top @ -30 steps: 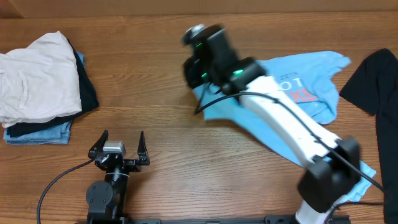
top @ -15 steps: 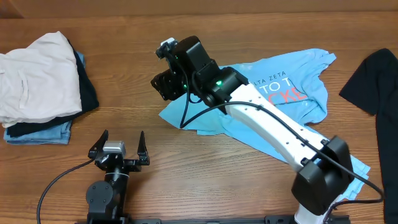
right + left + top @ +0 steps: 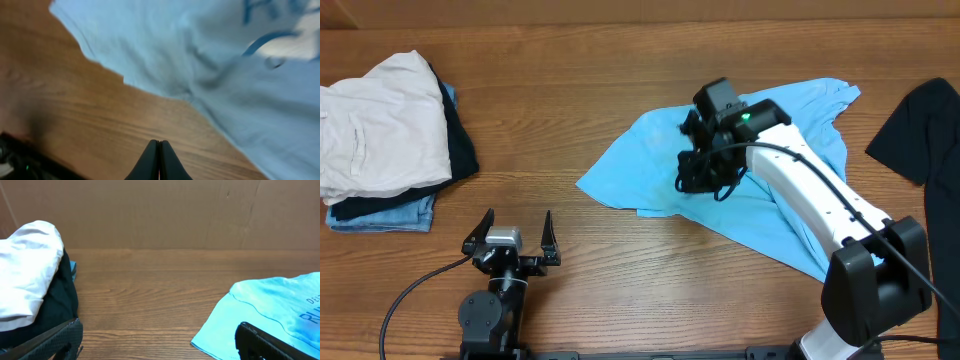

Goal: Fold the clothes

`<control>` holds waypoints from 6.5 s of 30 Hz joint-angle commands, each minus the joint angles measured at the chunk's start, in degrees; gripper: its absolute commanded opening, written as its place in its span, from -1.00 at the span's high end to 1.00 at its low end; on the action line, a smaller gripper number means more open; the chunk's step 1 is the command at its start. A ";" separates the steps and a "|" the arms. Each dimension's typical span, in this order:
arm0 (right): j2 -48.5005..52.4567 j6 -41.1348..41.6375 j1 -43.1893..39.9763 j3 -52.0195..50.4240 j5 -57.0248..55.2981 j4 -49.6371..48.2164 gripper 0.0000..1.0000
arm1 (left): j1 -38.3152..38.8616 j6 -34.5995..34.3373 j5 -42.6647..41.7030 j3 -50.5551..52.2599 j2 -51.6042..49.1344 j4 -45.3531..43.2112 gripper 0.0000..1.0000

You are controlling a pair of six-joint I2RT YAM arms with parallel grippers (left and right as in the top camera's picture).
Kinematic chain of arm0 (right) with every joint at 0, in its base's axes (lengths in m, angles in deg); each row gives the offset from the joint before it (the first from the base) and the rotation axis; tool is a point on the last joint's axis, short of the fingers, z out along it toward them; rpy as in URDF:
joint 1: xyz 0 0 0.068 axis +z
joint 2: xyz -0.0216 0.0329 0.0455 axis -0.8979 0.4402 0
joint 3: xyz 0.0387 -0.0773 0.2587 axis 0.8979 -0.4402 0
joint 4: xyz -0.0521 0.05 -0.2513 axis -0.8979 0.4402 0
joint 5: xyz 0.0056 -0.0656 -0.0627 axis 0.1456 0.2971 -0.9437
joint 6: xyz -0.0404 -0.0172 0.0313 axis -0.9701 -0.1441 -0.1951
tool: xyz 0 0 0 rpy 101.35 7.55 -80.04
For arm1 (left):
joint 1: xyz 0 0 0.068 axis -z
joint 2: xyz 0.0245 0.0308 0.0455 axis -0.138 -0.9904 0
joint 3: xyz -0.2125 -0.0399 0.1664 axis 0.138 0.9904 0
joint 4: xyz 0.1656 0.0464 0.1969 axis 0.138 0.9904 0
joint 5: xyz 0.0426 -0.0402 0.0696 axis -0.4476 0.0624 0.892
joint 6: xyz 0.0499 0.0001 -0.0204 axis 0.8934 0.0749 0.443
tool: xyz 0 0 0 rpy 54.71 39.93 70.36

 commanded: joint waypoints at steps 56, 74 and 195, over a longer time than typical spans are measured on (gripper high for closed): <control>10.29 -12.11 13.66 -8.50 -14.14 -17.97 0.92 | 0.33 1.27 -0.44 0.24 0.42 -0.02 -1.00; 10.32 -12.11 13.62 -4.79 -14.84 -20.00 0.92 | 0.33 1.27 -0.44 0.24 0.42 -0.02 -1.00; 5.77 -1.05 -17.70 43.39 -20.76 21.44 0.19 | 0.33 1.95 -8.15 0.22 0.42 -8.26 -1.00</control>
